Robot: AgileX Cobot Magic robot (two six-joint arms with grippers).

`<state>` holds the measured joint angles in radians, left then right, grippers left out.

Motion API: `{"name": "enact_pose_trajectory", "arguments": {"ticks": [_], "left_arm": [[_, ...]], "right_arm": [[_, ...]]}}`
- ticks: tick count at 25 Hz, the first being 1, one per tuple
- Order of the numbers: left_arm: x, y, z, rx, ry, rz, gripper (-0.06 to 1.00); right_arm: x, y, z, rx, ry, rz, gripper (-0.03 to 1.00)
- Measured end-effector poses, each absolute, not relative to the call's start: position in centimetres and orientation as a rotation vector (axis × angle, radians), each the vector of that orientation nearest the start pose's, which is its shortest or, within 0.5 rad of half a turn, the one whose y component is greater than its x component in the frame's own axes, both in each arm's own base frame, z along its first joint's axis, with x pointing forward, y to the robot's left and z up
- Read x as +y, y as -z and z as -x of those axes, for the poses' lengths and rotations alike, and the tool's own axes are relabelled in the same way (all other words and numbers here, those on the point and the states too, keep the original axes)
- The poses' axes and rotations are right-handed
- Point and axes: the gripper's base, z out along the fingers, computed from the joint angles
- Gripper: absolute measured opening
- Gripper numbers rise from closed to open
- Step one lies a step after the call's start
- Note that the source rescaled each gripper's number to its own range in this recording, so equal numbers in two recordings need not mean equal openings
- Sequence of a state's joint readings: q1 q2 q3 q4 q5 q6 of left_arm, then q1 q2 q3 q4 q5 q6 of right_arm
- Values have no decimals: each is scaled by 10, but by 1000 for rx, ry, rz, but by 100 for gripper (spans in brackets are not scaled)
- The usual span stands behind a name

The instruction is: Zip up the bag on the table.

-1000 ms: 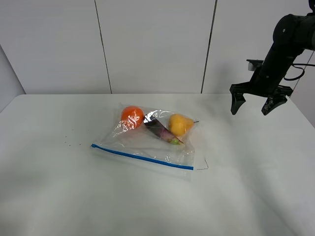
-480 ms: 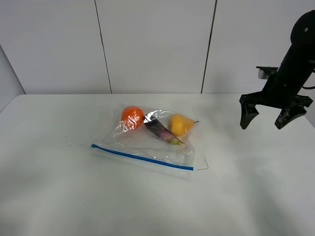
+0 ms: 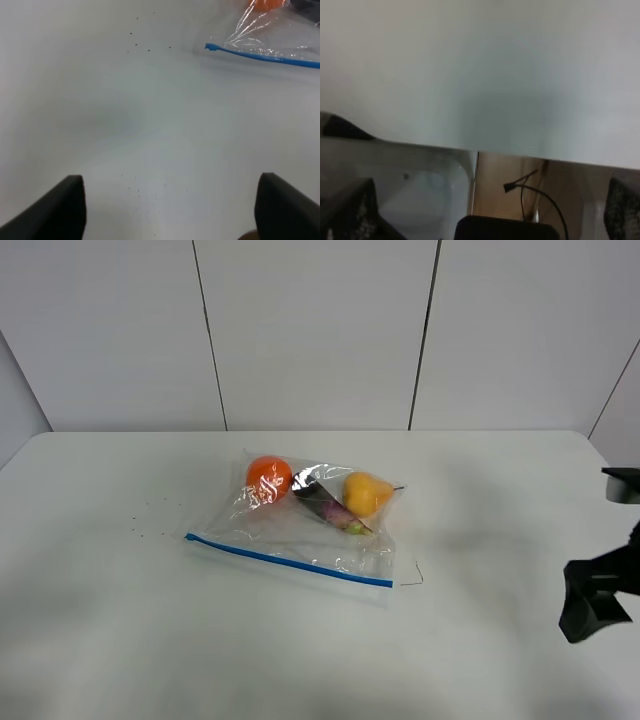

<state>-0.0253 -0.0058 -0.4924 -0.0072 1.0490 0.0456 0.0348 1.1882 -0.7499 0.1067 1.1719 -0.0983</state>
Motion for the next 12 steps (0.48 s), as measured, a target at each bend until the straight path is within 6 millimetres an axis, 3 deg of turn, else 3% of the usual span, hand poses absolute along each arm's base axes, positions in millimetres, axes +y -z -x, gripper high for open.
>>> {"name": "enact_pose_trajectory", "arguments": {"ticks": [12], "left_arm": [[0, -276, 4, 2033, -4, -72, 100]], "right_arm": [[11, -264, -67, 2485, -118, 111, 100]]}}
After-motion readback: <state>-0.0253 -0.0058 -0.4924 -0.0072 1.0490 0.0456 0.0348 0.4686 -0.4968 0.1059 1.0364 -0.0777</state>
